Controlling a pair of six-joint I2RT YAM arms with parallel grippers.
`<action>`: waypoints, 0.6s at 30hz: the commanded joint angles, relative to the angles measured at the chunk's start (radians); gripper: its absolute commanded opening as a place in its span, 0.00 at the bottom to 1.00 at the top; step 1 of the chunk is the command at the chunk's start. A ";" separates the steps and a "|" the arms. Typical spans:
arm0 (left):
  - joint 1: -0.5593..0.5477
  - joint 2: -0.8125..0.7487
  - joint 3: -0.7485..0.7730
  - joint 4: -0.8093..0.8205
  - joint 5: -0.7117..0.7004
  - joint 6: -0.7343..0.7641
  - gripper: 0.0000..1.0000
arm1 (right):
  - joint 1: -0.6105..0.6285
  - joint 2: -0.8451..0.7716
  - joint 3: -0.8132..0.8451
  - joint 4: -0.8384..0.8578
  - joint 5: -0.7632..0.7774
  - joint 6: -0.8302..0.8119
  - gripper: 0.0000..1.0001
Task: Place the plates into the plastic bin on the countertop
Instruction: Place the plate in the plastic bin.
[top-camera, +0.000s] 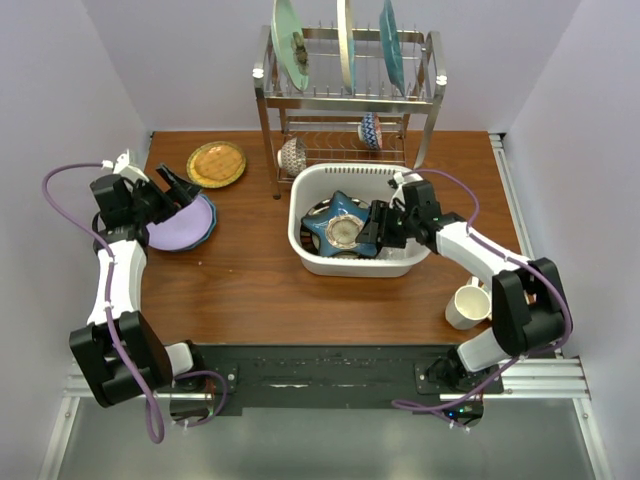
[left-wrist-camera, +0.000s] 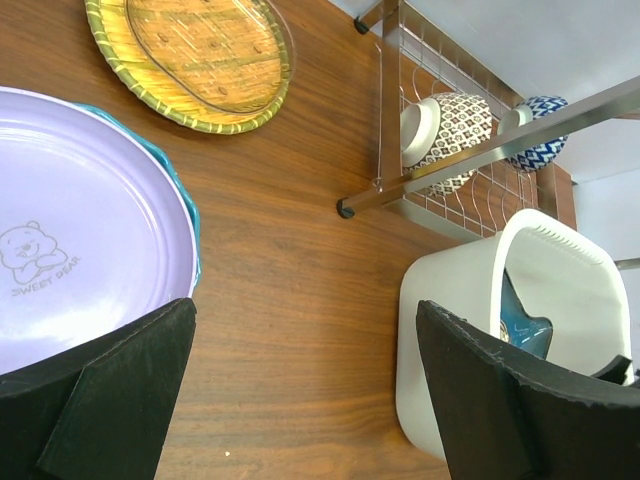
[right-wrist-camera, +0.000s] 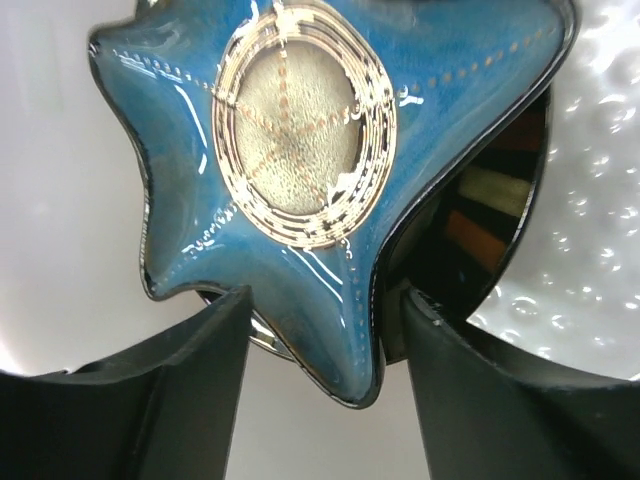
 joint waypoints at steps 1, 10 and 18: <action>0.005 0.008 -0.003 0.044 0.007 0.012 0.97 | -0.005 -0.083 0.069 -0.045 0.098 -0.059 0.76; 0.003 0.076 0.026 0.050 -0.010 -0.007 0.97 | -0.005 -0.159 0.108 -0.121 0.201 -0.104 0.95; 0.002 0.233 0.125 0.013 -0.050 -0.014 0.96 | -0.005 -0.226 0.108 -0.096 0.171 -0.102 0.98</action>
